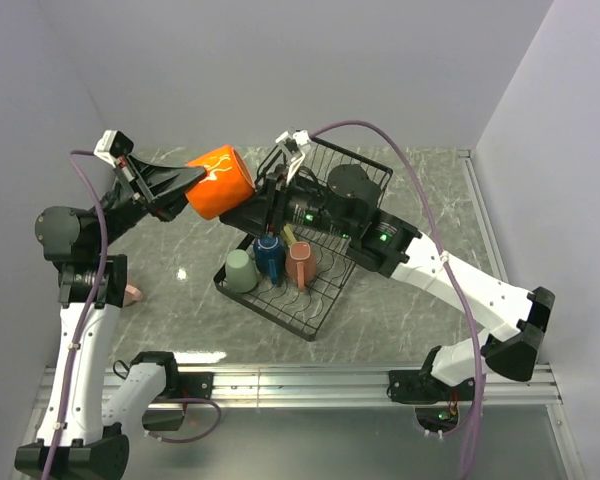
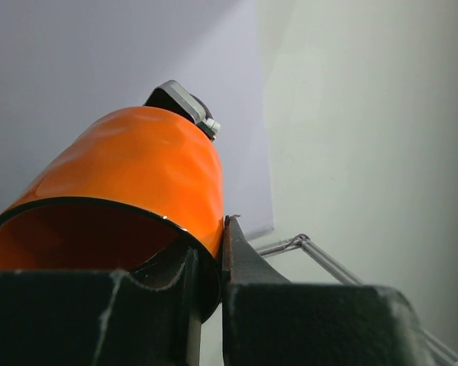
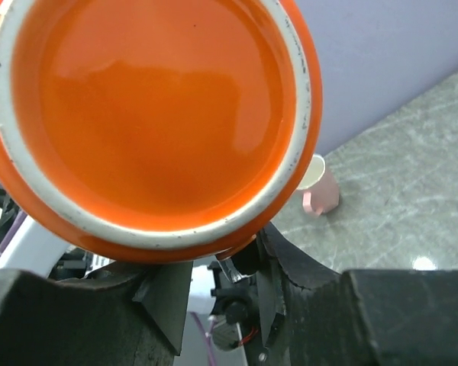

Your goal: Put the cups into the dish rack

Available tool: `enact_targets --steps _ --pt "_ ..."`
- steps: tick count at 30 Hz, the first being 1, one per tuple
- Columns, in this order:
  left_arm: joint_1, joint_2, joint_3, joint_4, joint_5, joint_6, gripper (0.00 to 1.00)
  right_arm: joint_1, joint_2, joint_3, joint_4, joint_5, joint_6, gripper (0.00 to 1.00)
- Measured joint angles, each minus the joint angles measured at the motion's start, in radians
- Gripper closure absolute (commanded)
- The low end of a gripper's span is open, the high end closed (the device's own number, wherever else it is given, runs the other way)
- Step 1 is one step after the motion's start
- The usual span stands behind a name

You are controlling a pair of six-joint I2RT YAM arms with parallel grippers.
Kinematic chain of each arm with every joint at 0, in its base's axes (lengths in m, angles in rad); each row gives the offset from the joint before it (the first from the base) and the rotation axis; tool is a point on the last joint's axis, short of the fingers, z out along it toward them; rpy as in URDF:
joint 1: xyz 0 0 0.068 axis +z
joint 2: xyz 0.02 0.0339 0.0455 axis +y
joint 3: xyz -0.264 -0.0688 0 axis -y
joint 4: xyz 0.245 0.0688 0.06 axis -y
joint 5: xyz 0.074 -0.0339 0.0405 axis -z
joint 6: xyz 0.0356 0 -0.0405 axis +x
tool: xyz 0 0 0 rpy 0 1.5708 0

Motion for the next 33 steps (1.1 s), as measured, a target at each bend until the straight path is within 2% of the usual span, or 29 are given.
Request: enact_targets --steps 9,11,13,18,22,25,26,29,33 --pt "-0.018 0.007 -0.056 -0.286 0.07 -0.029 0.99 0.004 -0.185 -0.181 -0.09 0.116 0.042 1.0" --pt "-0.019 0.016 -0.081 -0.347 0.078 -0.006 0.99 0.004 -0.225 -0.209 -0.134 0.145 0.05 1.0" --pt "-0.016 0.037 -0.109 -0.406 0.073 0.06 0.99 0.003 -0.255 -0.212 -0.099 0.162 0.066 1.0" --pt "-0.024 0.126 -0.206 -0.42 0.039 0.072 0.99 0.002 -0.324 -0.161 0.006 0.174 0.098 1.0" --pt "-0.034 0.179 -0.198 -0.367 0.025 0.068 1.0 0.002 -0.315 -0.09 0.018 0.185 0.099 1.0" --pt "-0.048 0.227 -0.146 -0.294 0.024 0.06 1.0 0.002 -0.286 -0.03 -0.042 0.21 0.09 0.37" --pt "-0.053 0.245 -0.125 -0.26 0.024 0.056 0.99 -0.002 -0.275 -0.01 -0.07 0.214 0.082 0.22" --pt "-0.068 0.283 -0.082 -0.132 0.018 0.052 0.99 -0.02 -0.246 0.019 -0.138 0.198 0.059 0.14" --pt "-0.082 0.304 -0.05 -0.011 0.024 0.05 0.99 -0.052 -0.219 0.002 -0.193 0.134 0.053 0.12"
